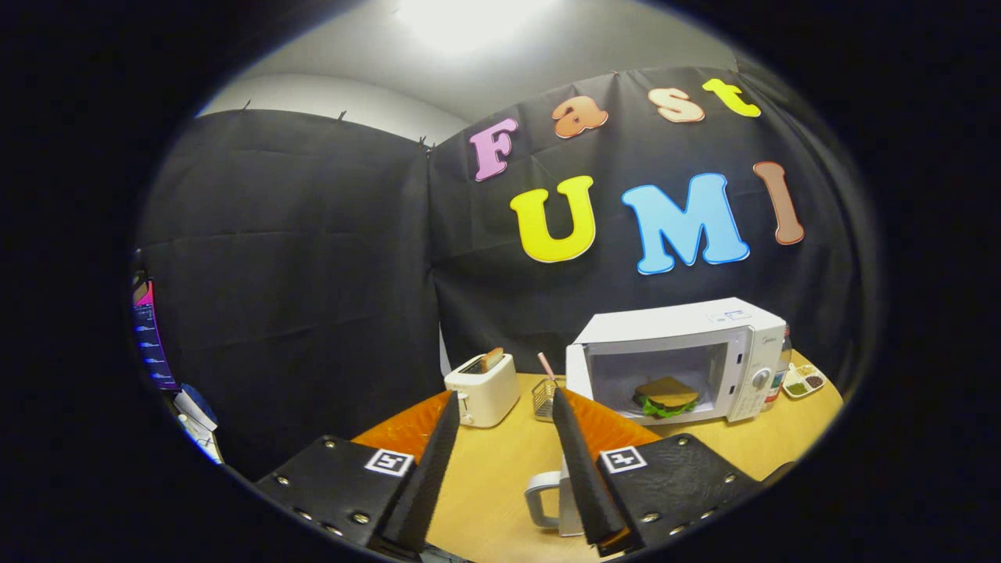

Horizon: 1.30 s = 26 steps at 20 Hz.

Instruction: Open the microwave, put the food inside, and close the microwave door.

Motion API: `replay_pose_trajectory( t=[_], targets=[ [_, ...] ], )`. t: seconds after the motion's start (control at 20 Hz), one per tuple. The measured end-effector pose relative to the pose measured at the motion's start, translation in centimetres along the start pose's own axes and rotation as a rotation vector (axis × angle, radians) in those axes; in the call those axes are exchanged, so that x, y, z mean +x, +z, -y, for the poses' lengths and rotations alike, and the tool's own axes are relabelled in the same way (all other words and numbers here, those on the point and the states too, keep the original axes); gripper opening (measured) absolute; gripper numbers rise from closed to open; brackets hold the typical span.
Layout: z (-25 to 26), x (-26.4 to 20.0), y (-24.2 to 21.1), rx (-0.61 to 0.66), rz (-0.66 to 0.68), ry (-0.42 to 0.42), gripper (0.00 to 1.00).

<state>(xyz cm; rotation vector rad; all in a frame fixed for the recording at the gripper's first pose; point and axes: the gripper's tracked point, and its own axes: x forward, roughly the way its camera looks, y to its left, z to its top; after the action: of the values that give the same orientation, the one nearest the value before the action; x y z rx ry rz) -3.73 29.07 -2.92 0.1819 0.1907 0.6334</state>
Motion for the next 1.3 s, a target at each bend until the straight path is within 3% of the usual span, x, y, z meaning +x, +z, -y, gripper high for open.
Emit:
replay_pose_trajectory(
  t=[0.15, 0.2, 0.3, 0.35, 0.4, 0.5, 0.75, 1.1, 1.3],
  targets=[
    [-1.8, 0.3, -2.8, -0.015, -0.057, 0.031, 0.47],
    [-2.3, 0.5, -3.8, -0.025, -0.077, 0.045, 0.33],
    [-4.1, 0.9, -6.4, -0.033, -0.143, 0.108, 0.27],
    [-3.5, 0.6, -7.1, -0.069, -0.157, 0.066, 0.28],
    [-2.7, 0.4, -7.3, -0.101, -0.155, 0.044, 0.01],
    [-3.8, 1.8, -9.9, -0.083, -0.21, 0.083, 0.02],
    [-0.8, 2.7, -12.0, -0.075, -0.28, 0.054, 0.02],
    [3.2, 2.5, -11.2, -0.064, -0.297, 0.032, 0.01],
    [8.0, 2.6, -10.5, -0.044, -0.309, -0.029, 0.01]
  ],
)
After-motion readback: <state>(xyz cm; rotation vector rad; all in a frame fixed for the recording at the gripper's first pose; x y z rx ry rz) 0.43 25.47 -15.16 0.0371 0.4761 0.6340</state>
